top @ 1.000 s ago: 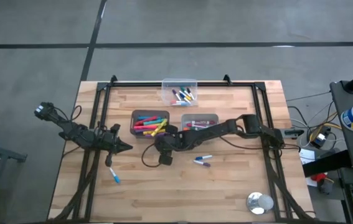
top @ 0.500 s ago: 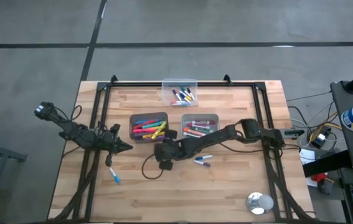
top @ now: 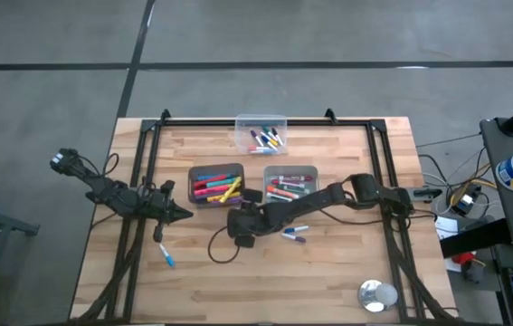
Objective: Pick & Place Markers
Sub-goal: Put the small orange highlighter pen into the transparent bin
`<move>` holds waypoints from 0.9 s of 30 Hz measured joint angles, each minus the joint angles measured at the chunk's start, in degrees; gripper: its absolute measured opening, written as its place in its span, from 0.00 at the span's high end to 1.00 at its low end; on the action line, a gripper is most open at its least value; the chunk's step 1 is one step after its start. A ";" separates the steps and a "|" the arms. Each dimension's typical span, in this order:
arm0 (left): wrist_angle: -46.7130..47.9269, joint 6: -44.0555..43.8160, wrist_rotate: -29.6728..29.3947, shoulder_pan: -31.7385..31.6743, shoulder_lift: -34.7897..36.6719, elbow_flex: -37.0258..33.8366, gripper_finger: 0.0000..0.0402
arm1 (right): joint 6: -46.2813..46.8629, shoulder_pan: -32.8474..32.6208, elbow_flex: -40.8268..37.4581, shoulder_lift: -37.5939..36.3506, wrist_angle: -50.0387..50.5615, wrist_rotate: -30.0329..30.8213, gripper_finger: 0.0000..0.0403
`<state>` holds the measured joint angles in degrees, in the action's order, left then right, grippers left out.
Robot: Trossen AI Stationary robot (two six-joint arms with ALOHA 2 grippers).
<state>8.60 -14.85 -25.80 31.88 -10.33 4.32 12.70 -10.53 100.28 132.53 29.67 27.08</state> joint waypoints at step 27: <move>0.01 0.11 0.01 0.01 -0.01 0.00 1.00 | 7.05 2.63 -2.89 -0.28 -0.73 -10.93 0.69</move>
<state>8.60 -14.74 -25.79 31.89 -10.34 4.32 19.75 -7.90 97.38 132.25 28.95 16.16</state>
